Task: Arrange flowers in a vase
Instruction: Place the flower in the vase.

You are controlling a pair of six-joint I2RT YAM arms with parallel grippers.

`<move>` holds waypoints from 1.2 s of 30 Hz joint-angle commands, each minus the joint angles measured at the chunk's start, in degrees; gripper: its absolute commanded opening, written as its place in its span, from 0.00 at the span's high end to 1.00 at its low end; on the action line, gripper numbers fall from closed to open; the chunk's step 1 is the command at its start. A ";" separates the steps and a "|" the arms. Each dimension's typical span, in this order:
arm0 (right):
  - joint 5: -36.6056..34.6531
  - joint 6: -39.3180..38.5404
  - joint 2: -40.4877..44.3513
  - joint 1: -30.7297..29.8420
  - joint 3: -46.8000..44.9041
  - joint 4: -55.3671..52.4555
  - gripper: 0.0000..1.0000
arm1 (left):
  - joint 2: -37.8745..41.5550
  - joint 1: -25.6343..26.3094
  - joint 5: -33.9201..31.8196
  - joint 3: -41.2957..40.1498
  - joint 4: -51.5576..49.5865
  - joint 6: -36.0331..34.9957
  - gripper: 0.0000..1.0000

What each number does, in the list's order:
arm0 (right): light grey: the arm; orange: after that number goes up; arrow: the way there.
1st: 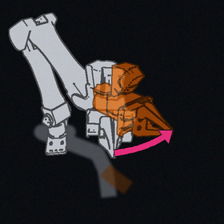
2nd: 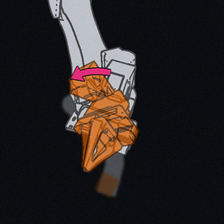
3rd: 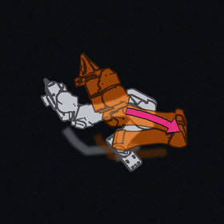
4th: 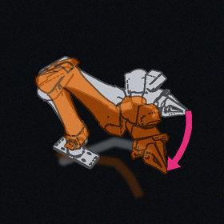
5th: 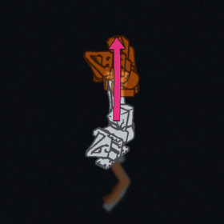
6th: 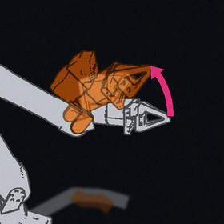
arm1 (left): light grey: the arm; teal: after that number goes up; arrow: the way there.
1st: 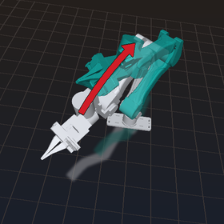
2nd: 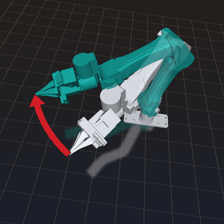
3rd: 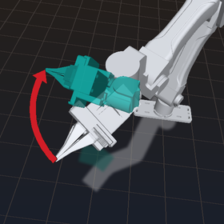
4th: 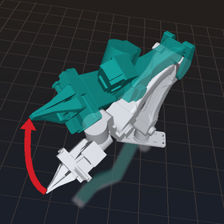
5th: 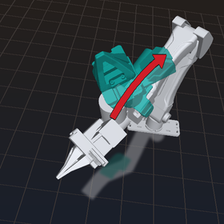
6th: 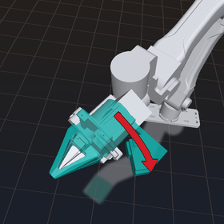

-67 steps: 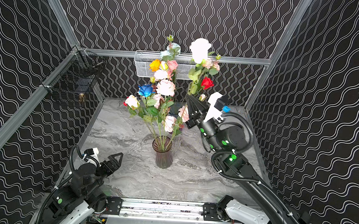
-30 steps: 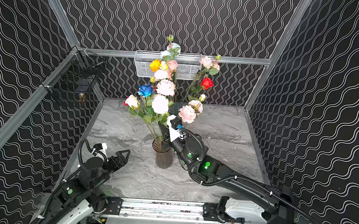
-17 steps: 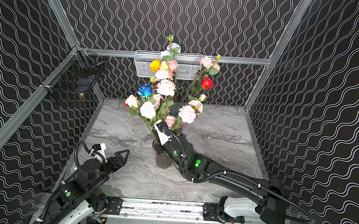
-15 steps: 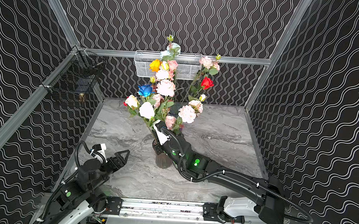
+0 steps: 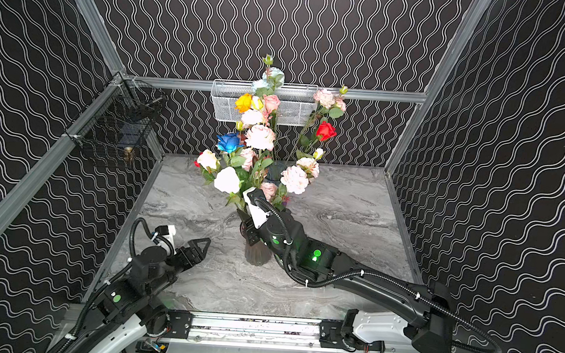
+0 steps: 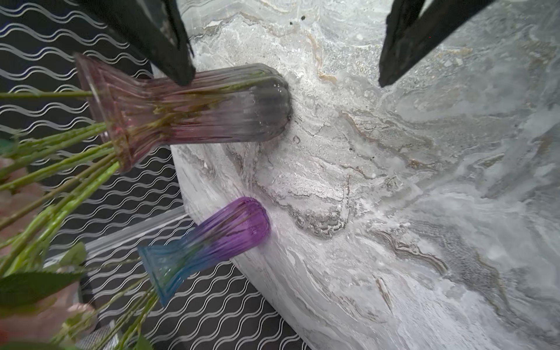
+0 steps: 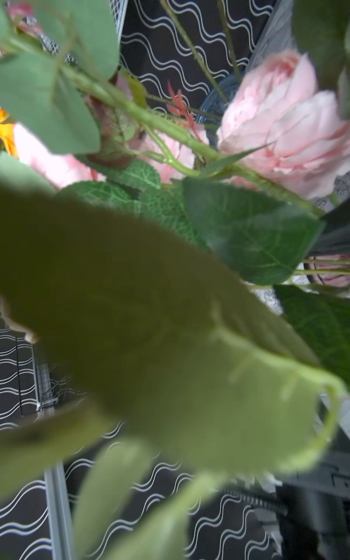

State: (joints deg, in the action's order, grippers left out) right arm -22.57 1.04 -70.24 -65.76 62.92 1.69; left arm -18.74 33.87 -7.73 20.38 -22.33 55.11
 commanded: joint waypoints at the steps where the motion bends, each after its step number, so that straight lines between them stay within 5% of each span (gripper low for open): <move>1: -2.87 -0.13 0.36 -0.98 1.76 -2.10 0.57 | -2.45 -0.07 2.83 -0.38 4.89 -2.72 0.02; 21: -4.41 3.06 3.86 -1.95 11.35 -20.05 0.35 | -12.57 -0.06 8.39 -0.43 15.36 -8.00 0.05; 36: 2.57 7.06 0.72 -2.01 21.71 -40.83 0.27 | -12.97 -0.07 8.81 0.81 14.93 -9.20 0.05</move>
State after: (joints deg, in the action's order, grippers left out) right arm -22.13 5.02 -68.73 -67.75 85.25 -31.03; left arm -31.68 33.87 0.58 21.17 -8.73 46.59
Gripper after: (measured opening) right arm 0.733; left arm 0.951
